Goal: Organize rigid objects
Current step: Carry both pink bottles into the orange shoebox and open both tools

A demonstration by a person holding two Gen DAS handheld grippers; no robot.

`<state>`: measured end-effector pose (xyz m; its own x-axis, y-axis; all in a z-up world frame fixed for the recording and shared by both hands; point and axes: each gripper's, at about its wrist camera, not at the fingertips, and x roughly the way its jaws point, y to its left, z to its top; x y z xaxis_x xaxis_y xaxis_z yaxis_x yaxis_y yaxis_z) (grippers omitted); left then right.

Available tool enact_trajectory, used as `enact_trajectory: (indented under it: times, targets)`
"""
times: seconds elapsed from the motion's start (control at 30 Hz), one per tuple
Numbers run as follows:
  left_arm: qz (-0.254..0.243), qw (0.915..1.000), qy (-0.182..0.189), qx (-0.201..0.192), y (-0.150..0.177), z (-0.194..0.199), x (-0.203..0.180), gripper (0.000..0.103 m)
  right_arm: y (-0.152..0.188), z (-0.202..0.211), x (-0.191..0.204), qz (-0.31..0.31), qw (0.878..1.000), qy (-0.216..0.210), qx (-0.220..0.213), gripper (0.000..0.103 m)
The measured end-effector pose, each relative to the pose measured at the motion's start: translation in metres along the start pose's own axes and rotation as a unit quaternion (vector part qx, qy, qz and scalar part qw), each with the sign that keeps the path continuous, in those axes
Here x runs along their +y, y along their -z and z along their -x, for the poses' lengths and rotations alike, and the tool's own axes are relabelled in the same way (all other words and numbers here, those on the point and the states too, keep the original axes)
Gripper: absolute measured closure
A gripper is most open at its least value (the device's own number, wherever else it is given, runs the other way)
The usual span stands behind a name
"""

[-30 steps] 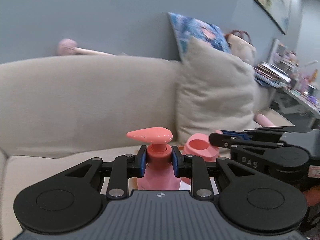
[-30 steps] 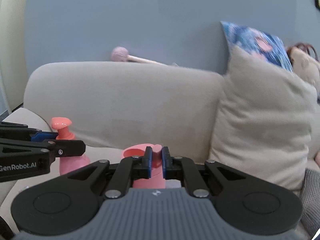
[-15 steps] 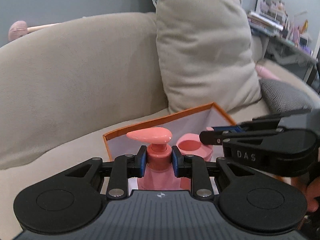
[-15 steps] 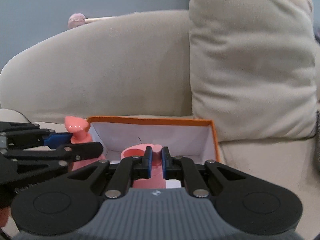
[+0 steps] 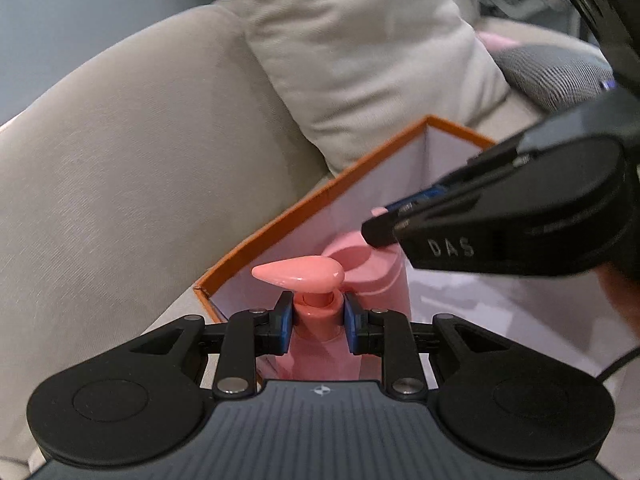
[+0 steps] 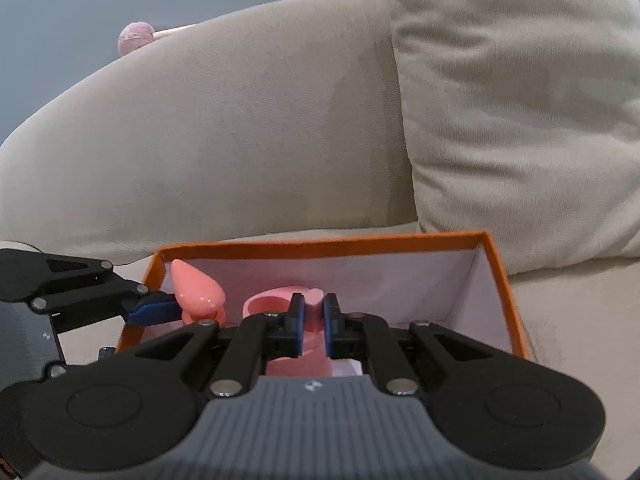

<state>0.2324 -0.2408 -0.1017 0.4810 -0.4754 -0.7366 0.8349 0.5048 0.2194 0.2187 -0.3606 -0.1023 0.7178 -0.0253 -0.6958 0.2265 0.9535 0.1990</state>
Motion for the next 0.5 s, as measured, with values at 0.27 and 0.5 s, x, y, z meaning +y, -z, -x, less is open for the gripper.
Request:
enact_trajectory:
  times: [0.27, 0.5]
  targets:
    - [-0.074, 0.9964, -0.036, 0.019, 0.003, -0.005, -0.018, 0.068, 0.009, -0.002, 0.000, -0.001, 1.000, 0.001, -0.003, 0.093]
    - [-0.080, 0.9948, -0.061, 0.016, 0.001, 0.008, -0.021, 0.040, 0.011, 0.001, -0.008, -0.017, 0.999, -0.028, 0.018, 0.092]
